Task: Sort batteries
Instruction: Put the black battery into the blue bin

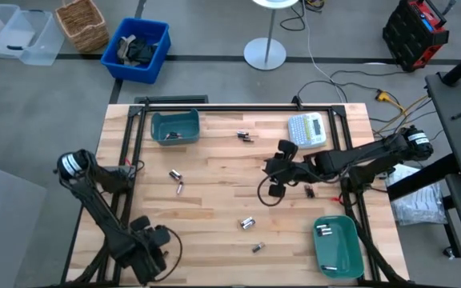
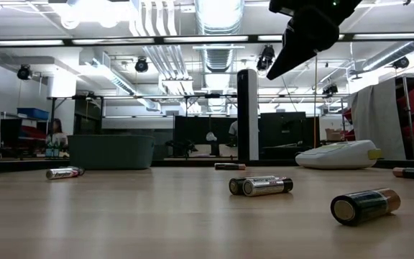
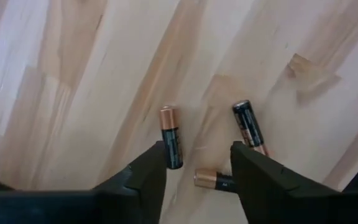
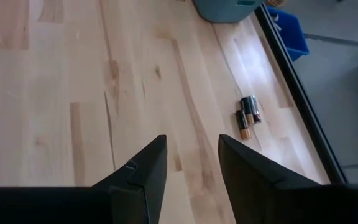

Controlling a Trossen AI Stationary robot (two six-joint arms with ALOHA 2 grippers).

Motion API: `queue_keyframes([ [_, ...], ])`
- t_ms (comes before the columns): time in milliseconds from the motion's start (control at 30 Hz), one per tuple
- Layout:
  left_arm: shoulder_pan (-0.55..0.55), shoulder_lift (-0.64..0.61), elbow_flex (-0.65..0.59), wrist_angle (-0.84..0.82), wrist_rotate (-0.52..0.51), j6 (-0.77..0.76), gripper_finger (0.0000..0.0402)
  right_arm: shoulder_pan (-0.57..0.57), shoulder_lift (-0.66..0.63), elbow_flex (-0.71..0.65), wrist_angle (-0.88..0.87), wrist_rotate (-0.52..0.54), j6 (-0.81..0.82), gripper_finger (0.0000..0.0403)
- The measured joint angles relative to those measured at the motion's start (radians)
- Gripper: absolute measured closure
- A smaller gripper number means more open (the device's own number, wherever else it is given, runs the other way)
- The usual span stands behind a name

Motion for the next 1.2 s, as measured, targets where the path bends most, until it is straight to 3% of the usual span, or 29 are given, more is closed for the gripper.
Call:
queue_keyframes([
  [333, -0.052, 0.02, -0.039, 0.001, -0.04, 0.004, 0.0212, -0.005, 0.0, 0.0, 0.0, 0.0, 0.008, 0.0255],
  [1033, -0.058, 0.011, -0.242, 0.263, -0.064, -0.052, 0.0212, -0.006, 0.0, 0.0, 0.0, 0.0, -0.003, 0.0262],
  [1200, -0.058, 0.01, -0.244, 0.272, -0.064, -0.045, 0.0237, -0.006, 0.0, 0.0, 0.0, 0.0, -0.003, 0.0254],
])
